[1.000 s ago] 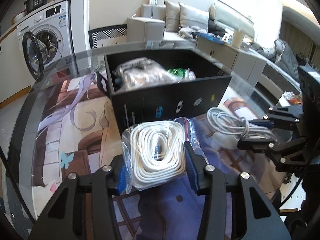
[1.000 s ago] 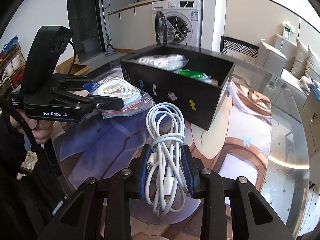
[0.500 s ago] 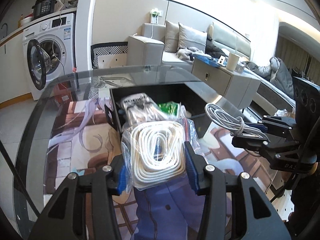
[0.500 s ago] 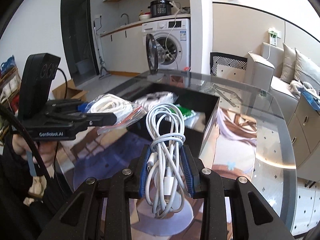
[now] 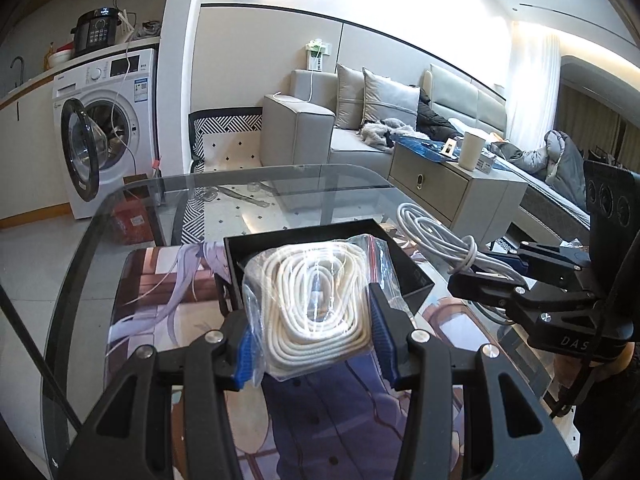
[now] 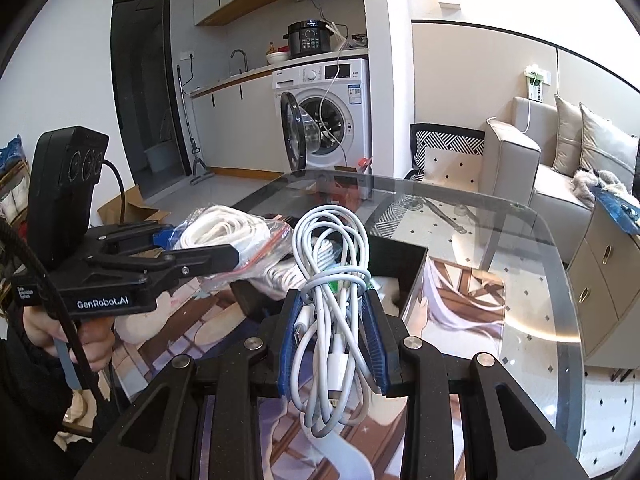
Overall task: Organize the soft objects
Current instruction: 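Carry the cable bundle with right gripper while left gripper carries the rope coil over the box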
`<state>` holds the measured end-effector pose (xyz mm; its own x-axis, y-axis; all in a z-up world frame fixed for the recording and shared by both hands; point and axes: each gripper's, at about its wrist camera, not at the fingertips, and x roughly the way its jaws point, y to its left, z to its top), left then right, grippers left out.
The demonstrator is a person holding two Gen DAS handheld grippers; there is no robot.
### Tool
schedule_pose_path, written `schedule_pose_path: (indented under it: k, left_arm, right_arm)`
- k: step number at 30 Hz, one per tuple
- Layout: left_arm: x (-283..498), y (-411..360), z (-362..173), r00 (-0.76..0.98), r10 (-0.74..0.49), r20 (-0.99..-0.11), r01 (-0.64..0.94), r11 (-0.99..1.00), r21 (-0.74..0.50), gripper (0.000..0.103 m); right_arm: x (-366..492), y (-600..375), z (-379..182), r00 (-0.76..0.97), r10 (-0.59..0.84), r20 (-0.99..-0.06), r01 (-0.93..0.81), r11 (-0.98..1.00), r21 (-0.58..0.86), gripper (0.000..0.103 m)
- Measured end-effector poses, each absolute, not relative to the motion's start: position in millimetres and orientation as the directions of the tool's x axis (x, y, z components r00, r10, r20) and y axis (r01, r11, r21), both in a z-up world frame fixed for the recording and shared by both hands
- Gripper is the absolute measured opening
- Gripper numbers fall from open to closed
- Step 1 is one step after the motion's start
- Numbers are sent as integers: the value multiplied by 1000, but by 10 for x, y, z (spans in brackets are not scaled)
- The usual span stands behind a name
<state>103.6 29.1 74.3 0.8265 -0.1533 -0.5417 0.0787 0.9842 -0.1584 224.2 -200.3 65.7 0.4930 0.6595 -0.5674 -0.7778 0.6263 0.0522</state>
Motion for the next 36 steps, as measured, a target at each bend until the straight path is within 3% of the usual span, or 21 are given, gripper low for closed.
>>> schedule_pose_path:
  k: [15, 36]
  left_arm:
    - [1319, 427, 779, 842, -140, -521, 44, 980, -192, 47]
    - [1723, 472, 465, 802, -106, -587, -22, 978, -207, 47]
  right_arm:
    - [2667, -1783, 767, 508, 657, -556, -765, 641, 59, 31]
    - [3097, -1377, 320, 455, 580, -676, -777, 629, 16, 31]
